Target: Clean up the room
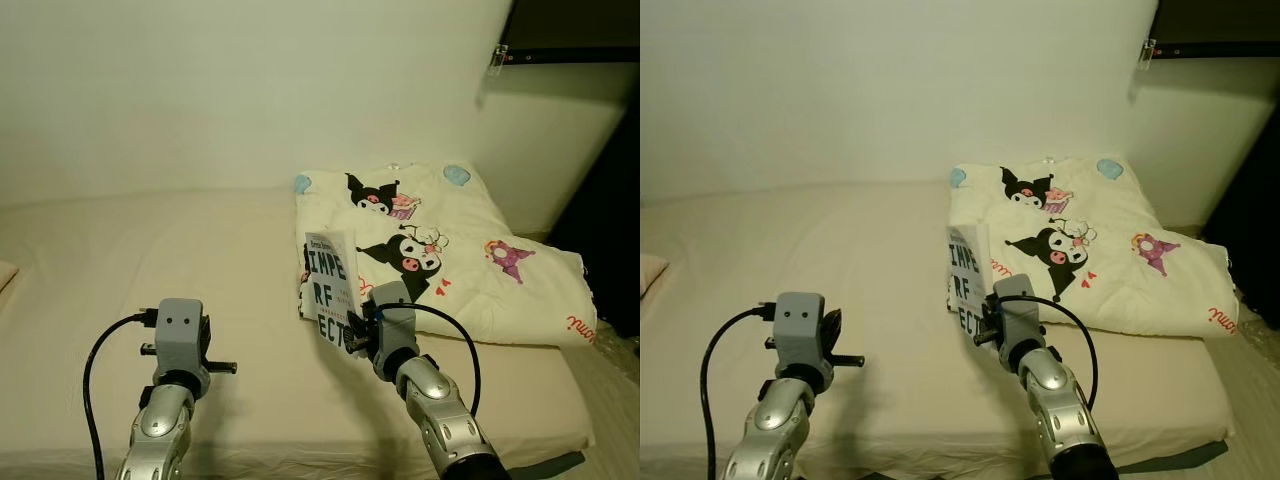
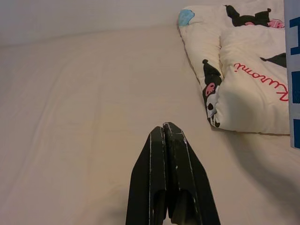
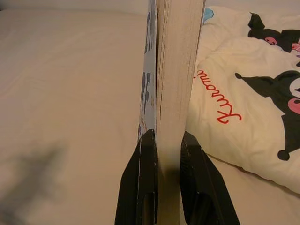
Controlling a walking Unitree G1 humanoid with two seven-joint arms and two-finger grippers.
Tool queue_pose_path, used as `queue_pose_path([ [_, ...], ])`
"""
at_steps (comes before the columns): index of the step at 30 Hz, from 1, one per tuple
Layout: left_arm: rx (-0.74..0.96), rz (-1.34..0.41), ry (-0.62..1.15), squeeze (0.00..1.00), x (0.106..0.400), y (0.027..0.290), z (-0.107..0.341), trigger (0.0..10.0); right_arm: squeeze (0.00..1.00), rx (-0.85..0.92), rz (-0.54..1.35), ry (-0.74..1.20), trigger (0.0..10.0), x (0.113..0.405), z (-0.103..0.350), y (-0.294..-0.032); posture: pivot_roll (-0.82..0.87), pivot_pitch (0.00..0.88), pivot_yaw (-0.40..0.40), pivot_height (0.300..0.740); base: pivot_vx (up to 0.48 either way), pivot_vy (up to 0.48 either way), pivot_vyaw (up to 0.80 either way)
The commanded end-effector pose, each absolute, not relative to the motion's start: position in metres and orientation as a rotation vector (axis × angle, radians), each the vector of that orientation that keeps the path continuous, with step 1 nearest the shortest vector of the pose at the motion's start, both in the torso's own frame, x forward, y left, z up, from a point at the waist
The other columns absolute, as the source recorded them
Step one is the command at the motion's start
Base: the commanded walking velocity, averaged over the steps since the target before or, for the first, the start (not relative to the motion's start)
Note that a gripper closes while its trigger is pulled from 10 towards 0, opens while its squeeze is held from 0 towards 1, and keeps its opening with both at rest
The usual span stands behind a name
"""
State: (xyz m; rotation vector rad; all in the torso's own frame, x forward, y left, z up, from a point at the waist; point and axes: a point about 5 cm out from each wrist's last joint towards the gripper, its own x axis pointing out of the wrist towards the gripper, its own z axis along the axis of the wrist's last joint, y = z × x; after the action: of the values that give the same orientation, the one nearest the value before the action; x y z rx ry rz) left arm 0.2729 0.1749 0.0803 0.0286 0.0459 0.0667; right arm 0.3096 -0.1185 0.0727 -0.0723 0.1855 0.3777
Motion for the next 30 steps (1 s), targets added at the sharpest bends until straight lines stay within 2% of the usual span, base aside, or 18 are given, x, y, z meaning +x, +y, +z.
queue_pose_path([
  [1, 0.063, 0.070, 0.050, 0.00, 0.2700, 0.1800, 0.0791, 10.0, 0.00, -0.068, 0.387, 0.150, 10.0, 0.3093, 0.0760, -0.1164, -0.03, 0.099, 0.011, 0.740, 0.000, 0.000, 0.00],
  [10, 0.073, 0.075, 0.046, 0.00, 0.2690, 0.1804, 0.0795, 10.0, 0.00, -0.092, 0.410, 0.140, 10.0, 0.3094, 0.0772, -0.1133, -0.03, 0.092, 0.011, 0.740, 0.000, -0.402, 0.80],
  [15, 0.051, 0.083, 0.046, 0.00, 0.2692, 0.1809, 0.0792, 10.0, 0.00, -0.086, 0.401, 0.133, 10.0, 0.3095, 0.0778, -0.1144, -0.03, 0.091, 0.012, 0.740, 0.000, 0.000, 0.69],
  [30, 0.076, 0.082, 0.053, 0.00, 0.2703, 0.1837, 0.0792, 10.0, 0.00, -0.059, 0.376, 0.137, 10.0, 0.3097, 0.0766, -0.1169, -0.03, 0.094, 0.015, 0.740, 0.000, 0.000, 0.00],
])
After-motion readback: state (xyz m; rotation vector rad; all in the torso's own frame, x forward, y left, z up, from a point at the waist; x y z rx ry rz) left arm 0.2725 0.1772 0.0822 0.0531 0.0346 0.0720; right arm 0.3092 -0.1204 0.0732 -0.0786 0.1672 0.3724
